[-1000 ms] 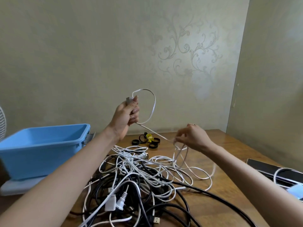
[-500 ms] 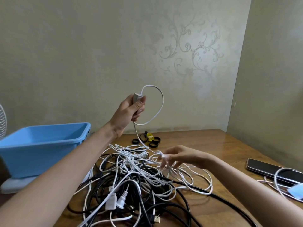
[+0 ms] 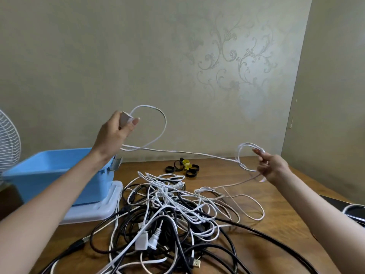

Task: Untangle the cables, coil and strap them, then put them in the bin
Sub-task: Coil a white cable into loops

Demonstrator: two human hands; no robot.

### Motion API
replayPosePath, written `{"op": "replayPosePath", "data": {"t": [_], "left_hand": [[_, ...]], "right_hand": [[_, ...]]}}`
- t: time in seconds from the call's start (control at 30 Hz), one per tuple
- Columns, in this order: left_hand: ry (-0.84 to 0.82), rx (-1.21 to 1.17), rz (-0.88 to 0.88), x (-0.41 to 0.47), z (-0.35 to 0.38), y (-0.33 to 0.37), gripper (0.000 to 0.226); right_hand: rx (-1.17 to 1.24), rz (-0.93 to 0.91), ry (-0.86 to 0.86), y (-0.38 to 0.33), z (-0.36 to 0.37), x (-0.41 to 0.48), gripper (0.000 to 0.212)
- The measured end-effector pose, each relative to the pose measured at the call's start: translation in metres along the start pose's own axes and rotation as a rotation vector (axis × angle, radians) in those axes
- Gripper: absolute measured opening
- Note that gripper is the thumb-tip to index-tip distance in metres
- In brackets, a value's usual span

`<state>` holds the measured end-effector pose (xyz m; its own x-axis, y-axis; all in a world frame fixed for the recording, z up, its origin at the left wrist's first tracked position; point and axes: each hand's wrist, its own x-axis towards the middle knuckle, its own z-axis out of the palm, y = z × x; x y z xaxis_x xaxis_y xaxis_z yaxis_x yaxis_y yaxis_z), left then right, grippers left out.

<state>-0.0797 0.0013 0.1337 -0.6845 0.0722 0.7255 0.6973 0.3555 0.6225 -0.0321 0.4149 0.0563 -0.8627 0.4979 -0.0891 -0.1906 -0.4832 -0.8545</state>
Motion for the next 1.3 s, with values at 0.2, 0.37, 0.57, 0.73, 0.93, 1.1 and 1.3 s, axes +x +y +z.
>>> {"op": "replayPosePath", "data": {"t": [0.2,0.37,0.57,0.73,0.93,1.1,1.3], "left_hand": [[0.161,0.531,0.085,0.005,-0.018,-0.014,0.035],[0.235,0.693,0.092,0.010,-0.037,-0.023,0.036],[-0.097,0.465,0.169,0.003,0.012,0.029,0.029],[-0.363,-0.233,0.137,-0.004,0.059,0.078,0.021],[-0.341,-0.445,0.053,0.006,0.048,0.079,0.025],[-0.223,-0.331,-0.016,0.010,0.031,0.046,0.029],[-0.309,-0.079,-0.045,0.008,0.031,0.028,0.022]], "right_hand": [[-0.142,-0.073,0.320,0.008,-0.031,0.015,0.017],[-0.813,-0.177,0.575,0.018,-0.067,0.025,0.022],[-1.278,-0.632,-0.100,0.034,0.014,-0.020,0.051],[-1.052,-0.290,-0.933,0.059,0.104,-0.091,0.088],[-0.957,-0.042,-1.154,0.055,0.089,-0.084,0.008],[-0.755,0.115,-1.004,0.006,0.058,-0.066,0.014],[-0.718,-0.153,-0.498,-0.035,0.049,-0.057,0.014]]}}
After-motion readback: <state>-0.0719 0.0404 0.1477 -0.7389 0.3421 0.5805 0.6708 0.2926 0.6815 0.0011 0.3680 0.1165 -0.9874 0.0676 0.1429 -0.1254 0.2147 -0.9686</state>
